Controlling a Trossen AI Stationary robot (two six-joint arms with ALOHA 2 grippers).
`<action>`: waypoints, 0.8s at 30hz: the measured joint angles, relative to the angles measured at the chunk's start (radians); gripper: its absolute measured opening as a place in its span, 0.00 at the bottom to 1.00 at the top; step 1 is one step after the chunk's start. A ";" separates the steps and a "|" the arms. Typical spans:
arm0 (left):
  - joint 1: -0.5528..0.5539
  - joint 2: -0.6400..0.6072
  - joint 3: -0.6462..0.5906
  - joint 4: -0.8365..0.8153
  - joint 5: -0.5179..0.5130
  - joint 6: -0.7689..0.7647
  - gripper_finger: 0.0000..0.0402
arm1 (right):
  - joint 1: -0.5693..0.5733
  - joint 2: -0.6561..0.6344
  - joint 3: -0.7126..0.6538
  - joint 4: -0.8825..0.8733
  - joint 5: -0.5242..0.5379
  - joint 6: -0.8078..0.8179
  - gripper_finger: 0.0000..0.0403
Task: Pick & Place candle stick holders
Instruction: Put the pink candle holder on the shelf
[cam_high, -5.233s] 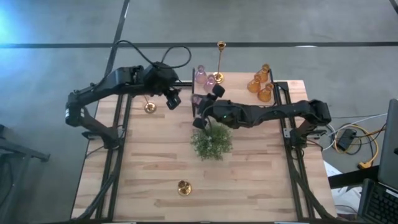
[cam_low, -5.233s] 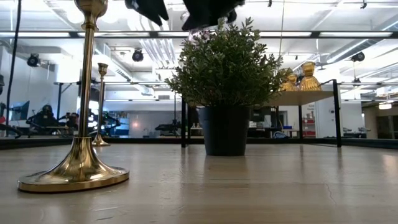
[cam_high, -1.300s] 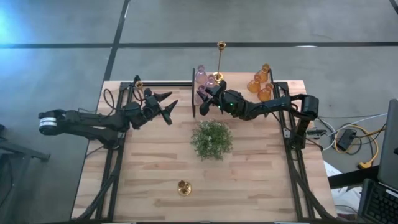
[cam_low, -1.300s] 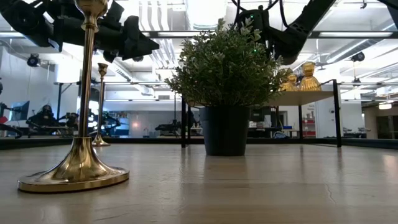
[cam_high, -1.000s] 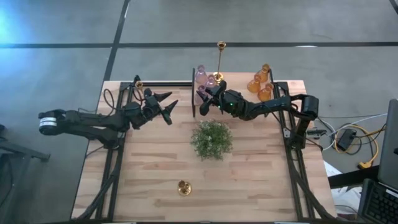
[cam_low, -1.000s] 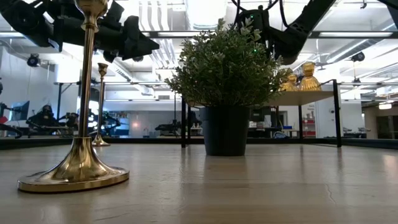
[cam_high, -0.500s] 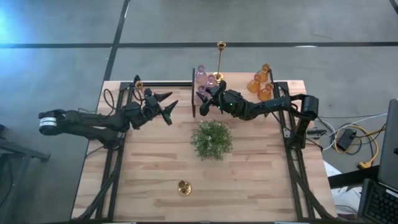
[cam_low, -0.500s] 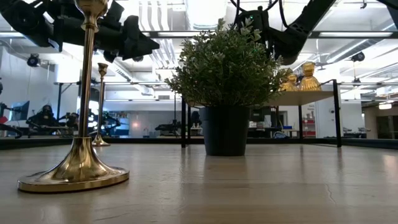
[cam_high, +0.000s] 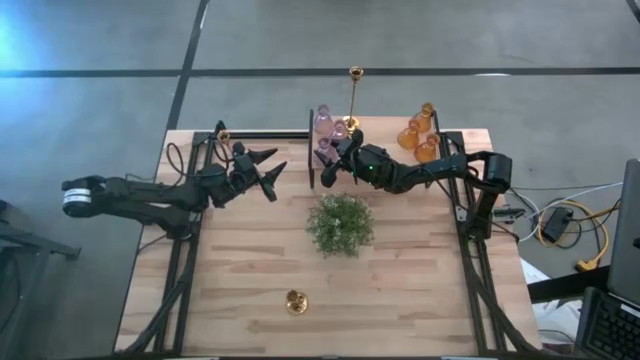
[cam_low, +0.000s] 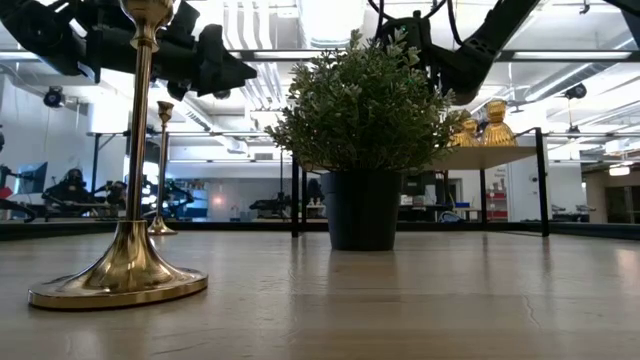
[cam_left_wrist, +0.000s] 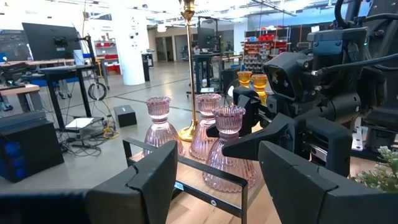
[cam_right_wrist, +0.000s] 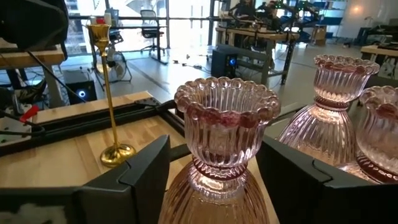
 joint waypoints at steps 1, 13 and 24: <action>0.000 0.000 0.000 0.000 0.000 0.000 0.57 | 0.000 0.000 0.000 0.000 0.000 0.000 0.57; 0.000 0.000 0.000 0.000 0.000 0.000 0.57 | 0.001 -0.008 0.000 0.003 0.000 -0.023 0.55; 0.000 0.000 0.000 0.000 0.001 0.000 0.57 | 0.001 -0.053 0.000 0.003 0.000 -0.061 0.55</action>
